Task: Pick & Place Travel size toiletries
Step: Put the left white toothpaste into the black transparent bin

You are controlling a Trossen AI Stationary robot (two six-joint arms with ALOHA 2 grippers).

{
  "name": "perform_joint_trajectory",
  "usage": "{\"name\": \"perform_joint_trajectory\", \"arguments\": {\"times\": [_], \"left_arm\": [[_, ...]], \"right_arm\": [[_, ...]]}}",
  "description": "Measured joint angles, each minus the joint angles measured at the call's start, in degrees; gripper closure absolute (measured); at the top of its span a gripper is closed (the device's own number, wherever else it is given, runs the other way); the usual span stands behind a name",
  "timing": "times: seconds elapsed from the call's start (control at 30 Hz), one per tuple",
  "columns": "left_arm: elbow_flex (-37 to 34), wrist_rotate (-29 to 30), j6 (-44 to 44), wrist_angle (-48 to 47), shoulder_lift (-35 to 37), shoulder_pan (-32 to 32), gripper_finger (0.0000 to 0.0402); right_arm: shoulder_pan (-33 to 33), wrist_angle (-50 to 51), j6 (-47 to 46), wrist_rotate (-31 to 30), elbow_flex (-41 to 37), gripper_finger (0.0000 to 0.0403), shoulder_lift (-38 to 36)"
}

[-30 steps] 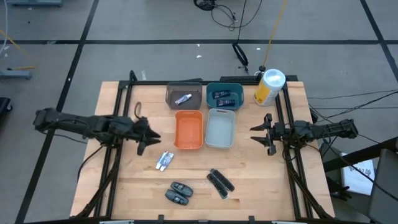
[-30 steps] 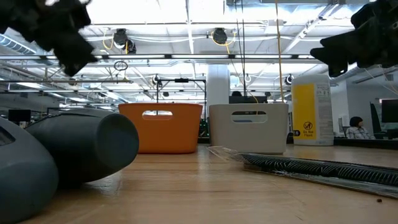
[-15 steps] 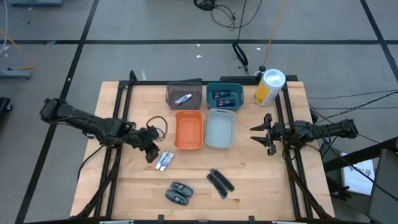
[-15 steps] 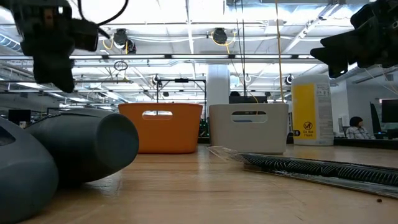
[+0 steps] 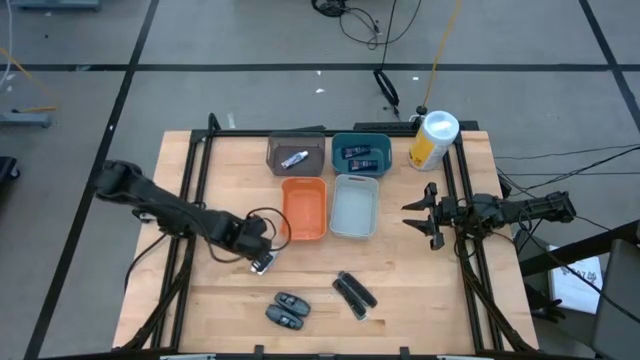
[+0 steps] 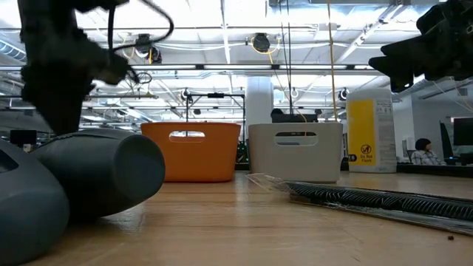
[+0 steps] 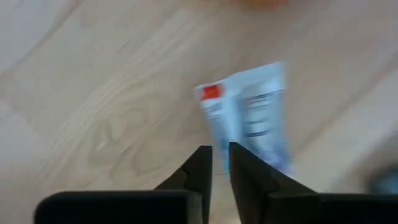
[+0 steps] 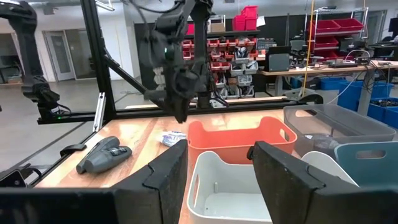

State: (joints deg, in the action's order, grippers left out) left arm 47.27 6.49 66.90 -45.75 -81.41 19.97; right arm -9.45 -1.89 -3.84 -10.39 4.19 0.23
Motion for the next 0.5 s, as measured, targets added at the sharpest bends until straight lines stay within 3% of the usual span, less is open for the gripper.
{"name": "perform_joint_trajectory", "arguments": {"times": [0.33, 0.5], "left_arm": [[-0.02, -3.72, -0.37, 2.94, -6.16, -0.11, 0.0222], [0.0, -3.62, 1.28, 4.22, -7.09, -0.09, 0.0188]], "right_arm": [[0.0, 0.0, -0.01, -0.02, 0.0, 0.0232, 0.01], [0.0, 0.0, -0.01, -0.02, 0.0, 0.0232, 0.02]]}}
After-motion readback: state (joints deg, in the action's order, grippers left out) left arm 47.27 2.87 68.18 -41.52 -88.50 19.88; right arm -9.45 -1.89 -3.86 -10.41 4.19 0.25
